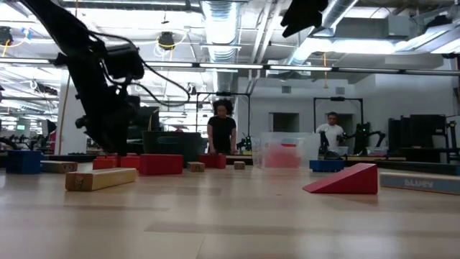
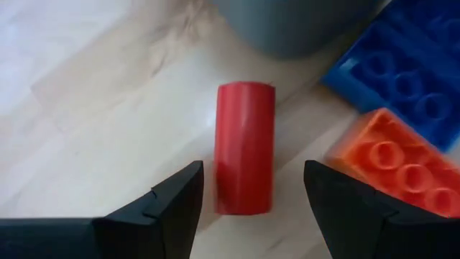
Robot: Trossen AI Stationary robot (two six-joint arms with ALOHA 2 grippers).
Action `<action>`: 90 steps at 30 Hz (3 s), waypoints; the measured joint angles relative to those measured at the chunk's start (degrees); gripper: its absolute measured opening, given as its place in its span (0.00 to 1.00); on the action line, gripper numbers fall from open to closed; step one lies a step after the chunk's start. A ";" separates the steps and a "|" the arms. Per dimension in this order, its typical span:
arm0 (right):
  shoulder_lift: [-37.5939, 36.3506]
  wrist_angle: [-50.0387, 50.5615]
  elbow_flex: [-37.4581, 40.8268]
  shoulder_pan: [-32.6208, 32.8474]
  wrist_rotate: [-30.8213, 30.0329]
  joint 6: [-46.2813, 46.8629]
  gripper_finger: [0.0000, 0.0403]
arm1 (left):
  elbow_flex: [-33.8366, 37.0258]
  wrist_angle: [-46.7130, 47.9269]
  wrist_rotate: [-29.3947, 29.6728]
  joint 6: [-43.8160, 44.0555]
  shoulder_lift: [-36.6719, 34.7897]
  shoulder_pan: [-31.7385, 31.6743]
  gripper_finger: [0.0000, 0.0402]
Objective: Sort blocks
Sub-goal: Put the red block into the orange bin, then put the blue game piece into the dark blue bin
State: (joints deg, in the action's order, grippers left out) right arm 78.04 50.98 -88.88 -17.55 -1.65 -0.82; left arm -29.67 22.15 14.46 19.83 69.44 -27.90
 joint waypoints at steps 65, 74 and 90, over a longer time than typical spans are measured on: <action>0.02 -4.09 -0.02 -0.34 -1.31 -0.72 0.45 | -18.79 27.80 -23.46 84.64 1.65 82.33 0.35; 0.02 -3.75 -0.02 1.17 -1.29 -0.68 0.45 | -18.80 25.78 -18.44 86.94 5.74 83.01 0.38; 0.02 -4.41 -0.02 1.15 -1.27 -0.54 0.45 | -27.06 43.14 -6.63 71.60 -8.54 74.14 0.56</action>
State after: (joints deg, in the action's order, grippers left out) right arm 78.06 46.58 -88.90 -16.40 -2.92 -1.35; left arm -56.73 65.29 7.83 91.42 60.89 46.24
